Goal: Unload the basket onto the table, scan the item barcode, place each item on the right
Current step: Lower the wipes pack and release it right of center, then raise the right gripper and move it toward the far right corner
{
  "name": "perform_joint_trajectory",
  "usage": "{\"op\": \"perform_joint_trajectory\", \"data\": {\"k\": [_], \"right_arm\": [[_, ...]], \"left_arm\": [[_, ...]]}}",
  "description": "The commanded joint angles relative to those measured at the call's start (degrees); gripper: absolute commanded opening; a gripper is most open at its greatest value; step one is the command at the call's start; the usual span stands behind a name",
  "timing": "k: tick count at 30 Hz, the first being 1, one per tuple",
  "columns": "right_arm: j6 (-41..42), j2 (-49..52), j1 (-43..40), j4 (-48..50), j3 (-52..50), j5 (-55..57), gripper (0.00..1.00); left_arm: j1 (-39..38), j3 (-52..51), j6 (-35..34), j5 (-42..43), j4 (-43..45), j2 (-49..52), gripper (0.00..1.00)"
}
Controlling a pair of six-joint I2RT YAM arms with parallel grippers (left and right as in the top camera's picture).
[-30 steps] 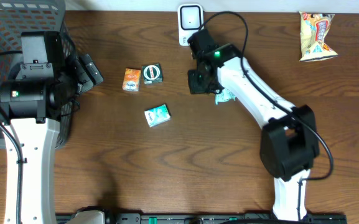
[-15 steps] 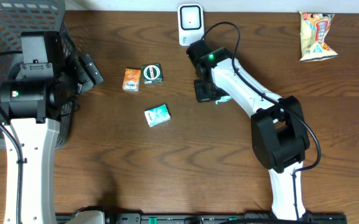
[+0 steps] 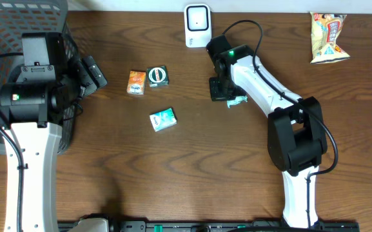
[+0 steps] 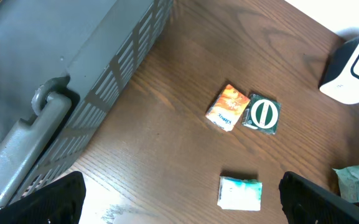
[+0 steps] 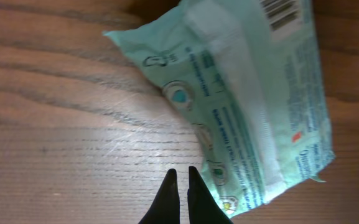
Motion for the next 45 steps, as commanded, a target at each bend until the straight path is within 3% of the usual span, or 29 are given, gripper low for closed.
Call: {"op": "perform_joint_trajectory", "data": {"k": [1, 11, 25, 34, 37, 45], "right_arm": [[-1.75, 0.20, -0.09, 0.02, -1.11, -1.49, 0.01], [0.94, 0.17, -3.91, 0.76, -5.68, 0.33, 0.01], [-2.60, -2.95, -14.56, -3.82, 0.24, -2.56, 0.01], [-5.64, -8.76, -14.88, -3.56, 0.44, -3.80, 0.16], [-5.64, -8.74, -14.93, -3.34, 0.39, -3.80, 0.39], [-5.62, -9.05, -14.93, -3.13, 0.44, -5.53, 0.38]], "left_arm": [[0.24, 0.00, -0.52, -0.33, -0.11, -0.33, 0.98], [0.24, 0.00, -0.50, -0.33, -0.11, -0.33, 0.98], [0.24, 0.00, -0.52, -0.33, -0.11, -0.33, 0.98], [0.24, 0.00, -0.52, -0.33, -0.11, -0.33, 0.98], [0.24, 0.00, -0.50, -0.33, -0.11, -0.33, 0.98], [0.24, 0.00, -0.52, -0.33, -0.11, -0.33, 0.98]]}}
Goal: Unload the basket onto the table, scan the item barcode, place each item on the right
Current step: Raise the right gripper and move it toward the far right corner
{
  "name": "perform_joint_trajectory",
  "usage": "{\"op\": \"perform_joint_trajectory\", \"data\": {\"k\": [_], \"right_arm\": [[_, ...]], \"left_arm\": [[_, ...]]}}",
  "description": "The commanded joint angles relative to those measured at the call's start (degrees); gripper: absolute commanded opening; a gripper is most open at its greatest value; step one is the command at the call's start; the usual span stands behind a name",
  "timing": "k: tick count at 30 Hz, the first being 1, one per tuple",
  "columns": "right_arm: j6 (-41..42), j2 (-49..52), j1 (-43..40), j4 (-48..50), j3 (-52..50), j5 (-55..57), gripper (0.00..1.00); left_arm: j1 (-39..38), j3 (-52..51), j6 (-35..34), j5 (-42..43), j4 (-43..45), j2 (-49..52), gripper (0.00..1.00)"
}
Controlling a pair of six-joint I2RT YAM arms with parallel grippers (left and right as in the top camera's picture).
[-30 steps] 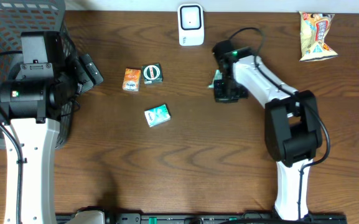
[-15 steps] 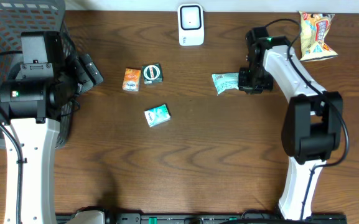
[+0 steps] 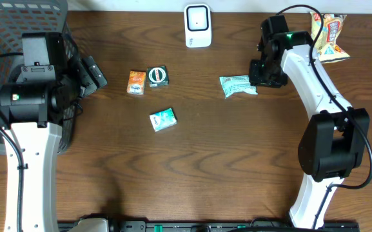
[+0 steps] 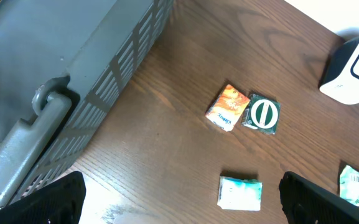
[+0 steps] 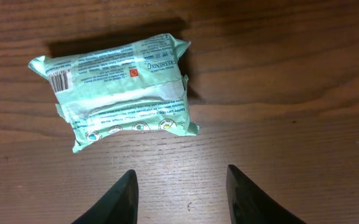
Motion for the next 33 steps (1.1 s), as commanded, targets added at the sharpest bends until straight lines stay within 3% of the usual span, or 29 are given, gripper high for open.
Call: {"op": "perform_joint_trajectory", "data": {"k": [1, 6, 9, 15, 18, 24, 27, 33], "right_arm": [[-0.39, -1.16, 0.04, -0.07, 0.66, -2.10, 0.37], [-0.79, -4.37, -0.81, -0.09, 0.66, -3.45, 0.42], [-1.86, -6.58, -1.55, 0.44, 0.66, -3.41, 0.63], [-2.25, -7.96, -2.75, 1.20, 0.66, -2.91, 0.73], [-2.23, -7.93, -2.75, 1.14, 0.66, -2.95, 0.88], [-2.25, -7.93, -2.69, 1.73, 0.66, -0.22, 0.85], [-2.40, -7.91, -2.49, 1.95, 0.63, 3.04, 0.93], [-4.72, -6.19, -4.94, 4.52, 0.55, 2.43, 0.95]], "left_arm": [[0.24, 0.00, -0.50, -0.31, -0.11, -0.33, 0.98], [0.24, 0.00, -0.50, -0.31, -0.11, -0.33, 0.98], [0.24, 0.00, -0.50, -0.31, -0.11, -0.33, 0.98], [0.24, 0.00, -0.50, -0.31, -0.11, -0.33, 0.98], [0.24, 0.00, -0.52, -0.31, -0.11, -0.33, 0.98], [0.24, 0.00, -0.52, -0.31, -0.11, -0.33, 0.98], [0.24, 0.00, -0.50, -0.31, -0.11, -0.33, 0.98], [0.24, 0.00, -0.50, -0.31, -0.11, -0.33, 0.98]]}}
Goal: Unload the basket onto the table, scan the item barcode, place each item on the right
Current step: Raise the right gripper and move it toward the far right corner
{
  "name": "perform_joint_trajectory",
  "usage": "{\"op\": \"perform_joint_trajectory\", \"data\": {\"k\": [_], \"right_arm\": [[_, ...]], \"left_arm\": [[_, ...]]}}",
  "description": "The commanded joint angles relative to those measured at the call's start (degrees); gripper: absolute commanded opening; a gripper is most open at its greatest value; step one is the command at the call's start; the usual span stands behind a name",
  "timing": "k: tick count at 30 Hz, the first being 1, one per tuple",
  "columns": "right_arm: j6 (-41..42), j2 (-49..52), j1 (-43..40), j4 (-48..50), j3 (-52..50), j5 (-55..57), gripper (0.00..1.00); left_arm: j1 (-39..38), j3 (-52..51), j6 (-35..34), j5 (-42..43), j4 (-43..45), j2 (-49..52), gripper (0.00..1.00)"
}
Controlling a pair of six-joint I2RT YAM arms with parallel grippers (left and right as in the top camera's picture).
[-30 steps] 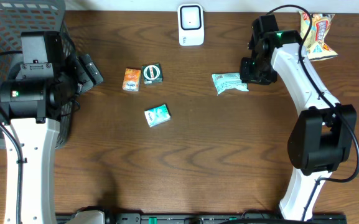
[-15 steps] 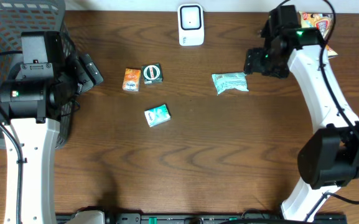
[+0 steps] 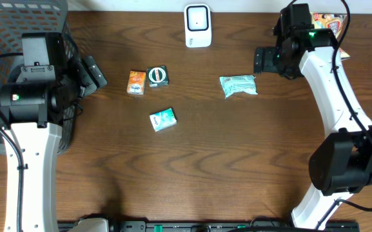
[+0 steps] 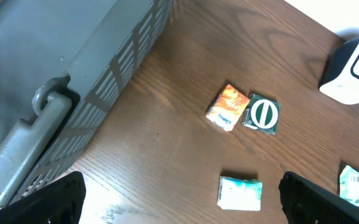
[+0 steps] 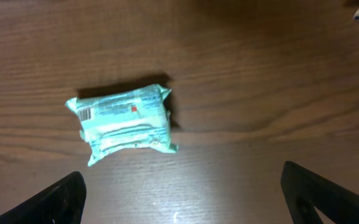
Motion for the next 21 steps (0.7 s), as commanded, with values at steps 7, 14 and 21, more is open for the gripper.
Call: {"op": "perform_joint_trajectory", "data": {"k": [7, 14, 21], "right_arm": [[-12.87, 8.13, -3.63, 3.08, 0.48, -18.10, 0.95], [-12.94, 14.95, -4.72, 5.14, 0.50, -25.44, 0.94], [-11.85, 17.94, -6.93, 5.73, 0.48, -30.08, 0.92]], "left_arm": [[0.24, 0.00, -0.50, -0.31, -0.11, -0.33, 0.98], [0.24, 0.00, -0.50, -0.31, -0.11, -0.33, 0.98], [0.24, 0.00, -0.52, -0.31, -0.11, -0.33, 0.98]]}}
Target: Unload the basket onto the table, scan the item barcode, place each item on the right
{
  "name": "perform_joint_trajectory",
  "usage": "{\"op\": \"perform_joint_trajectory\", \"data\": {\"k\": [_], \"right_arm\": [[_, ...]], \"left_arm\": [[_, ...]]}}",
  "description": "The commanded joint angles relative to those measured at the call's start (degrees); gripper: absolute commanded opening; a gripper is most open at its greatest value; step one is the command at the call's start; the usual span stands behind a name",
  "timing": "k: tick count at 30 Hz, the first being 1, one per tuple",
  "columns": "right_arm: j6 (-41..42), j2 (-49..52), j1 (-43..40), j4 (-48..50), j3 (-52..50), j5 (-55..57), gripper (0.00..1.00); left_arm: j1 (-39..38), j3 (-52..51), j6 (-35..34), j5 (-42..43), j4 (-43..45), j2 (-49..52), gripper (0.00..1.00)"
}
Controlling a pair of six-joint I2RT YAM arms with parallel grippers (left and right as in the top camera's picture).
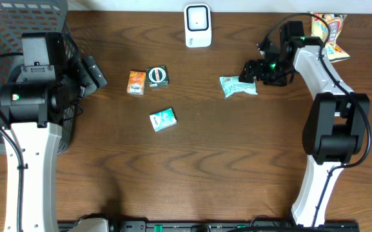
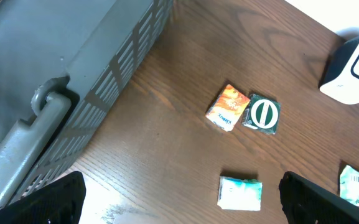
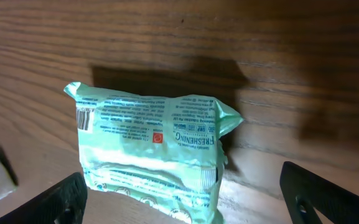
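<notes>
The mint-green wipes pack (image 1: 238, 86) lies flat on the table right of centre, its barcode at the left end facing up (image 3: 148, 155). My right gripper (image 1: 253, 69) hovers close over the pack's right end, open wide (image 3: 185, 208), with nothing held. The white scanner (image 1: 197, 26) stands at the table's back edge, left of the pack. My left gripper (image 1: 95, 71) is open beside the basket, far from the pack (image 2: 179, 205). The pack's corner (image 2: 356, 183) and the scanner (image 2: 353, 68) show at the right edge of the left wrist view.
A grey basket (image 1: 18, 38) fills the back left corner. An orange pack (image 1: 136, 82), a green-and-white box (image 1: 157, 76) and a small teal pack (image 1: 163, 120) lie left of centre. A snack bag (image 1: 327, 37) lies at the back right.
My right gripper has come down and to the left, from high above and right of the wipes pack to close over its right end, still open. The pack and left arm have not moved.
At first my right gripper was shut with its tips at the wipes pack, below the scanner. Then the pack lay further right, barcode up, with the gripper open over it. The gripper was then higher and wide open, and now sits low by the pack again.
</notes>
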Motion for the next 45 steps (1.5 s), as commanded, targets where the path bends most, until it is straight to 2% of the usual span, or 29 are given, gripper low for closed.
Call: {"op": "perform_joint_trajectory", "data": {"k": [1, 5, 8, 13, 19, 25, 29, 39, 44, 45], "right_arm": [[0.50, 1.22, -1.86, 0.50, 0.48, -4.50, 0.91], [0.55, 2.69, -2.89, 0.70, 0.46, -5.07, 0.83], [0.55, 4.50, -3.21, 0.98, 0.46, -7.10, 0.82], [0.55, 7.56, -3.63, 2.49, 0.46, -17.33, 0.78], [0.98, 9.16, -3.63, 0.83, 0.46, -18.56, 0.71], [0.98, 9.16, -3.69, 0.44, 0.46, -18.32, 0.35], [0.96, 9.16, -3.98, 0.63, 0.48, -18.60, 0.01], [-1.92, 5.79, -3.96, 1.25, 0.59, -31.41, 0.01], [-2.38, 1.57, -3.80, 1.44, 0.59, -30.25, 0.01], [-1.68, 1.14, -3.80, 1.38, 0.59, -28.55, 0.08]], "left_arm": [[0.24, 0.00, -0.50, -0.33, -0.09, -0.33, 0.98], [0.24, 0.00, -0.50, -0.33, -0.09, -0.33, 0.98], [0.24, 0.00, -0.50, -0.33, -0.09, -0.33, 0.98], [0.24, 0.00, -0.50, -0.33, -0.09, -0.33, 0.97], [0.24, 0.00, -0.52, -0.33, -0.09, -0.33, 0.98], [0.24, 0.00, -0.50, -0.33, -0.09, -0.33, 0.98], [0.24, 0.00, -0.50, -0.33, -0.09, -0.33, 0.98], [0.24, 0.00, -0.52, -0.33, -0.09, -0.33, 0.98], [0.24, 0.00, -0.50, -0.33, -0.09, -0.33, 0.98], [0.24, 0.00, -0.50, -0.33, -0.09, -0.33, 0.98]]}}
